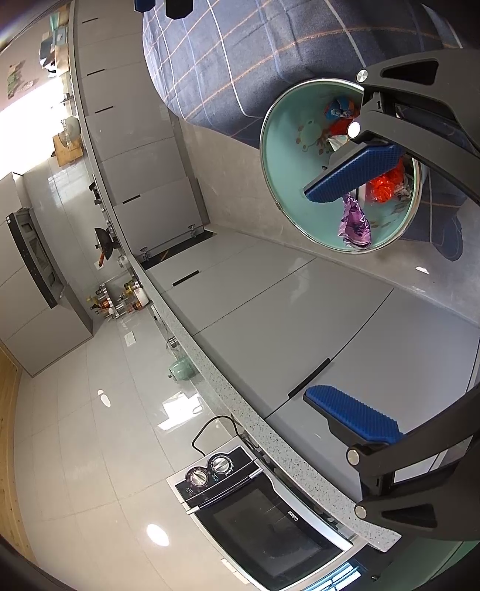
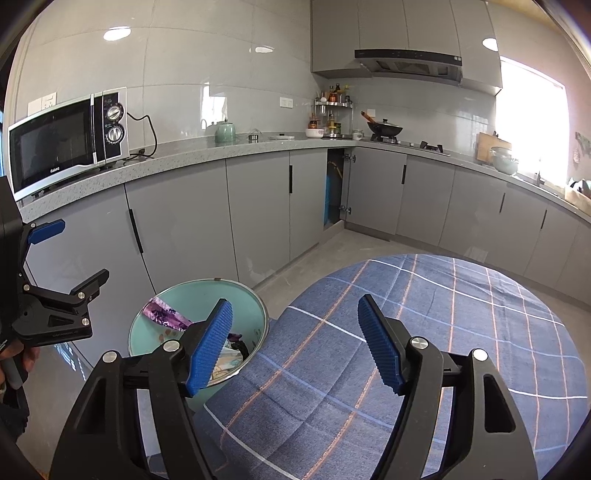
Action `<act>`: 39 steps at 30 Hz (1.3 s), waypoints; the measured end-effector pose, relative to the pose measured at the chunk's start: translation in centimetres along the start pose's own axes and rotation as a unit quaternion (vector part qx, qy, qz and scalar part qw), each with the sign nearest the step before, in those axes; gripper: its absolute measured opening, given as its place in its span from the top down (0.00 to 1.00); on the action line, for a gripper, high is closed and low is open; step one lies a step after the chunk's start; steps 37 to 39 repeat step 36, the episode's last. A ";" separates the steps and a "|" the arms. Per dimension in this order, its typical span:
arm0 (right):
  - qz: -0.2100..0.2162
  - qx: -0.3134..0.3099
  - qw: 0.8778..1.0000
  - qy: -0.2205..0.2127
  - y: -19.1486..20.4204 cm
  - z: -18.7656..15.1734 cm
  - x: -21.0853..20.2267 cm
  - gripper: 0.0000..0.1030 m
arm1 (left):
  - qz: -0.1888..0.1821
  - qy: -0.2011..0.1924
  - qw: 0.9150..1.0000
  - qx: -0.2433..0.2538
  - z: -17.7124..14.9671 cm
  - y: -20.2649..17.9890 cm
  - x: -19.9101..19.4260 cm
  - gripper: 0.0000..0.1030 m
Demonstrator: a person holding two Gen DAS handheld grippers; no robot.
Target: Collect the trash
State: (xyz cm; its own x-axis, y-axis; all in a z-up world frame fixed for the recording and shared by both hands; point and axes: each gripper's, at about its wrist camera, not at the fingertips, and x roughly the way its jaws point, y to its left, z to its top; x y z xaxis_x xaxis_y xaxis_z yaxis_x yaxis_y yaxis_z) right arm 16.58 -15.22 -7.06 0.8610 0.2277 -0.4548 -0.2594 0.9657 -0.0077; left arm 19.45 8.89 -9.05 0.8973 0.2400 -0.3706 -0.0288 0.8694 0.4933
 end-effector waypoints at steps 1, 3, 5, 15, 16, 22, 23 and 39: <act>-0.001 0.000 1.000 -0.001 -0.1 0.0 0.0 0.31 | 0.002 0.001 1.000 0.000 0.0 0.0 0.0 0.05; -0.002 0.001 1.000 -0.003 -0.1 0.0 -0.2 0.31 | 0.001 -0.001 1.000 0.000 0.0 0.0 -0.1 0.05; -0.003 0.002 1.000 -0.006 -0.2 0.0 -0.3 0.30 | 0.003 -0.004 1.000 0.000 0.1 0.0 -0.2 0.05; -0.004 0.003 1.000 -0.013 -0.3 0.1 -0.7 0.29 | 0.010 -0.003 1.000 -0.012 0.3 0.5 -0.1 0.05; -0.004 0.003 1.000 -0.013 -0.2 0.1 -0.7 0.28 | 0.011 -0.003 1.000 -0.012 0.2 0.4 -0.1 0.05; -0.003 0.003 1.000 -0.011 -0.2 0.1 -0.7 0.28 | 0.011 -0.002 1.000 -0.010 0.0 0.3 -0.2 0.05; -0.003 0.003 1.000 -0.011 -0.2 0.1 -0.7 0.28 | 0.012 -0.002 1.000 -0.009 0.1 0.2 -0.2 0.05; -0.006 0.008 1.000 -0.008 -0.6 -0.3 -0.6 0.26 | 0.015 -0.005 1.000 -0.011 0.3 0.2 -0.3 0.05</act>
